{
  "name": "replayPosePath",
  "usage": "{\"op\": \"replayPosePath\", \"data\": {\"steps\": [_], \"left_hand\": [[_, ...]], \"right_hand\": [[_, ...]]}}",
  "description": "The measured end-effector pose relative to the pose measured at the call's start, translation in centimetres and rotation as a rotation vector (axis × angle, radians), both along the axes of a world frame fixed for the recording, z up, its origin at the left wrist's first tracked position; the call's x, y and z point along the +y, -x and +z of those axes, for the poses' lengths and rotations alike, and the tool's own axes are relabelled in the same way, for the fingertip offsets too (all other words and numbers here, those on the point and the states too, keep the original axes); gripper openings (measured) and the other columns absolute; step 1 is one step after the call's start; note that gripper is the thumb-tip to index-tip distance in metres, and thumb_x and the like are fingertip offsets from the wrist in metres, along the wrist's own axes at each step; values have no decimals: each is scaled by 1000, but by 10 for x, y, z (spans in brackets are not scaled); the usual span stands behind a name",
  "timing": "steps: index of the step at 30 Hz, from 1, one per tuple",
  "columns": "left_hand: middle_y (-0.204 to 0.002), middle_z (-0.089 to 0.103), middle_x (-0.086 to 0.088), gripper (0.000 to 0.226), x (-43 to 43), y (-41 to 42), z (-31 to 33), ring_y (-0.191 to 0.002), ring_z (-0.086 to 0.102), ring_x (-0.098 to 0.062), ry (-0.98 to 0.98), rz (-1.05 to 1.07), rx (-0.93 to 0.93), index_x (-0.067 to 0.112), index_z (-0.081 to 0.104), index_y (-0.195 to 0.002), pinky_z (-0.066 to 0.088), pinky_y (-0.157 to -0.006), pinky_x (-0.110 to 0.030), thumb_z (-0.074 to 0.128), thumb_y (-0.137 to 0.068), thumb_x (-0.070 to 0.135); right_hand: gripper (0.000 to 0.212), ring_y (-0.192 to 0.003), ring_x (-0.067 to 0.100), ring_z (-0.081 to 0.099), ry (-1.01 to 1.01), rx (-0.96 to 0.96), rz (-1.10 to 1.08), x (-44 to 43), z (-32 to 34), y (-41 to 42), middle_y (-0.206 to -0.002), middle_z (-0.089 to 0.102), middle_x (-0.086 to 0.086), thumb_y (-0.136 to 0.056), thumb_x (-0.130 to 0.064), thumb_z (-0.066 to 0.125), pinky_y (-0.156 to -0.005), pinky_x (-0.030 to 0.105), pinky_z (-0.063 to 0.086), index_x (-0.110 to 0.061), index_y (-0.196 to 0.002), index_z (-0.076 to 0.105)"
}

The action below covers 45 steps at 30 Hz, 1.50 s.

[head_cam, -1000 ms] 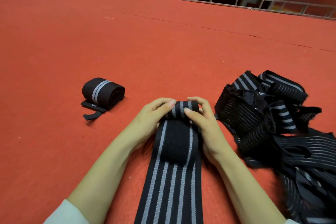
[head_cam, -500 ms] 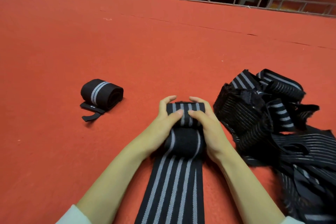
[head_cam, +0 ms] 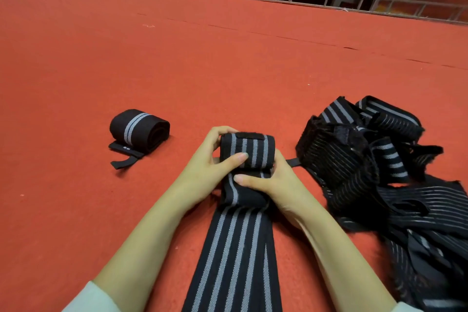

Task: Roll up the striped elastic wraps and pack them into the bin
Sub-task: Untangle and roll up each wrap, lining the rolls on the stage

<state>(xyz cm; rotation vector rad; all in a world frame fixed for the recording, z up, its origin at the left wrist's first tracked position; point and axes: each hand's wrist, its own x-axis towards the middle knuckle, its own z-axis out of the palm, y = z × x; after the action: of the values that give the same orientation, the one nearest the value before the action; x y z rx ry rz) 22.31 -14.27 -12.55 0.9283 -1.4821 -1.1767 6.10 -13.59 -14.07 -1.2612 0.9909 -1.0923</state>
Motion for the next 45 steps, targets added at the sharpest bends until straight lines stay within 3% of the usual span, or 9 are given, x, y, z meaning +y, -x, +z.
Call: {"op": "replayPosePath", "data": {"steps": [8,15,19,24,28,31,34,38,45], "left_hand": [[-108,58,-2,33,1,5,2,-91,59,1,83,54,-12,20,50,-116,51,-80,-20,59,-91,-1],[-103,65,10,36,-4,-2,1,-99,62,-10,128,54,33,30,61,-99,51,-88,-28,71,-76,5],[-107,68,11,42,-2,0,2,-103,63,-9,138,-6,14,26,65,-87,49,-91,-27,71,-71,-12],[-125,63,-5,28,-1,-8,7,-114,61,-19,-113,-180,151,23,66,-111,51,-93,-34,62,-83,21],[-125,63,-10,50,-3,-5,3,-107,65,-23,-305,-101,35,30,61,-117,54,-78,-36,68,-75,56],[-106,70,-10,47,-5,-6,2,-89,67,-30,-274,-18,55,25,65,-111,48,-76,-45,81,-71,43],[-94,68,-8,47,-10,-9,3,-66,64,-12,-239,109,175,20,62,-115,46,-55,-23,79,-72,29],[-103,71,-6,50,-15,-13,-3,-91,66,-20,-184,207,237,26,61,-117,49,-72,-33,78,-71,32],[-101,71,-4,48,-17,-14,-6,-89,66,-15,-155,245,239,22,56,-123,46,-62,-18,75,-78,23]], "right_hand": [[75,-114,25,63,-68,-36,106,-4,-2,7,-124,64,14,-69,7,77,-99,40,50,-6,-134,43],[50,-113,30,63,-94,-60,105,0,7,5,-120,67,14,-80,-25,71,-103,47,45,-6,-124,59],[53,-111,26,64,-173,-176,90,5,17,2,-117,68,13,-89,-51,44,-99,40,49,-12,-117,66],[52,-103,29,65,-162,-209,-32,-2,12,0,-114,67,20,-82,-35,66,-92,40,52,-3,-122,59],[70,-95,24,70,-171,-159,-68,1,11,-1,-101,73,7,-70,-22,80,-86,39,54,-10,-128,43],[77,-92,19,71,-185,-141,-97,4,12,-1,-98,74,-1,-65,-24,78,-87,39,54,-18,-128,34],[103,-97,21,70,-179,80,-73,5,10,-3,-110,68,5,-56,-36,89,-95,45,50,-26,-137,26],[111,-95,11,70,-89,309,-5,7,4,-9,-109,69,2,-62,-15,89,-94,33,52,-31,-145,18],[67,-83,20,73,-177,235,145,4,13,7,-96,74,8,-79,9,70,-71,28,58,-15,-132,38]]}}
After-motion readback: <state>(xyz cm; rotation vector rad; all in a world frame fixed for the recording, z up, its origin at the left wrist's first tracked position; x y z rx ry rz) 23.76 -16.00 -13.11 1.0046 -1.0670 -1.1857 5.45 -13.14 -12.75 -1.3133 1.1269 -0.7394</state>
